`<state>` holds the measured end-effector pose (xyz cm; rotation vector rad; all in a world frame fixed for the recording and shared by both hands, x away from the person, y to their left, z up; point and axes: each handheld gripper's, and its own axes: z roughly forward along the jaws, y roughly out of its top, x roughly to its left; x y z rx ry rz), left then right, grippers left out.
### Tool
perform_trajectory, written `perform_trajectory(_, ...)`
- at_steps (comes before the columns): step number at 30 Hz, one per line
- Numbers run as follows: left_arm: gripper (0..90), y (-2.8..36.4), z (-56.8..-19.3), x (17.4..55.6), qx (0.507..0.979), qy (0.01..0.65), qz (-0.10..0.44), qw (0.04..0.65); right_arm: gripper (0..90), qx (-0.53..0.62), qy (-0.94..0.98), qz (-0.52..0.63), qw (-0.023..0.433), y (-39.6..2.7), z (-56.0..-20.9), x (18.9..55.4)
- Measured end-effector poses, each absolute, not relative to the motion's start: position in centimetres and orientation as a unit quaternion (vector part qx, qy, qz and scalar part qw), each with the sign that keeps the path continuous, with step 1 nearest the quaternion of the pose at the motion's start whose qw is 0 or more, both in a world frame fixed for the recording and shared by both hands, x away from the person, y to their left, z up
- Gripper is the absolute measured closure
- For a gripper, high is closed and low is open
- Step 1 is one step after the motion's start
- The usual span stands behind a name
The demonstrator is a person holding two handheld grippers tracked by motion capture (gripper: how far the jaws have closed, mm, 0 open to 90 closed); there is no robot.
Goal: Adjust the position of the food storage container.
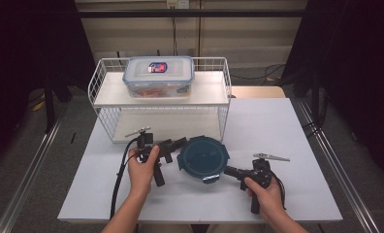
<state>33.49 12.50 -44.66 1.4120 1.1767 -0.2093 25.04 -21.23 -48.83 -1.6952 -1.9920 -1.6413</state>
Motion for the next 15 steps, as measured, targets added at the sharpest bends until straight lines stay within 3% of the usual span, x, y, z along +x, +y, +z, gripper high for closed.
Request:
perform_trajectory(8,2.4,12.9,-44.8,33.3,0.605,0.512,-0.091,0.603,89.3,-0.544,-0.645,-0.536,0.033,-20.9,-49.1,25.0)
perform_trajectory(15,2.1,14.0,-45.2,32.6,0.588,0.534,-0.100,0.599,66.3,-0.577,-0.609,-0.544,0.016,-22.8,-48.5,25.3)
